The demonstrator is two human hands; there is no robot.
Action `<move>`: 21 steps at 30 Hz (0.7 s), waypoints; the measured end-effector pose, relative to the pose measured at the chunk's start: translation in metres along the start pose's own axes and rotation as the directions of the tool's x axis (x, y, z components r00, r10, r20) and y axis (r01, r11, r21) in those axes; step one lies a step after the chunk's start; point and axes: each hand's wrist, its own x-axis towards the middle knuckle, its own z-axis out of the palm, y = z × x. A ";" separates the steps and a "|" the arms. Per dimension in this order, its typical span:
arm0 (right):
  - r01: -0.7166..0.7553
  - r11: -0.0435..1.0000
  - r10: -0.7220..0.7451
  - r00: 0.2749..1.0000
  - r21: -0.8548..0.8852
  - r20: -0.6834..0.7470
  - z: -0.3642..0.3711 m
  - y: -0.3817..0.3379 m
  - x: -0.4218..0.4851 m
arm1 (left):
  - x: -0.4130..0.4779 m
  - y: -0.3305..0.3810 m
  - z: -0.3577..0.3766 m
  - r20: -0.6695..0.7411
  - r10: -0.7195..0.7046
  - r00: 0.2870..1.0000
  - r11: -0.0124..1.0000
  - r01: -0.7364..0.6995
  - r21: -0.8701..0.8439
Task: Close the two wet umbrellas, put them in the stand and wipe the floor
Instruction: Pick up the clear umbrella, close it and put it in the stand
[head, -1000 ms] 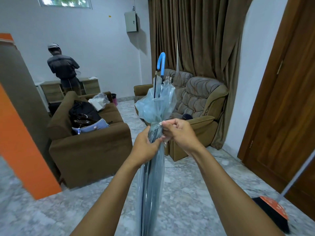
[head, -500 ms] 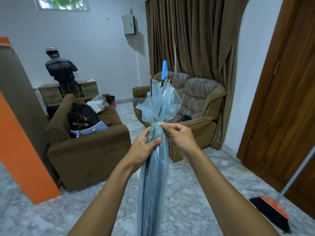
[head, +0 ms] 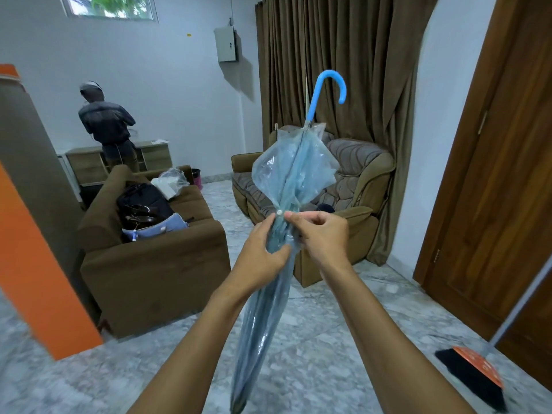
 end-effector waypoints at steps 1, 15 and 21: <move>0.009 1.000 -0.009 0.999 0.007 0.033 0.000 0.000 -0.001 | 0.001 0.000 0.001 0.007 0.008 1.000 1.000 -0.008 0.001; 0.033 0.999 -0.042 0.958 0.039 0.285 -0.025 -0.003 0.005 | -0.003 -0.004 -0.007 -0.006 -0.046 0.999 0.976 0.043 -0.215; 0.088 0.990 -0.057 0.965 -0.112 0.256 -0.027 0.005 0.008 | -0.008 0.002 -0.003 0.065 -0.114 0.991 0.873 0.131 -0.470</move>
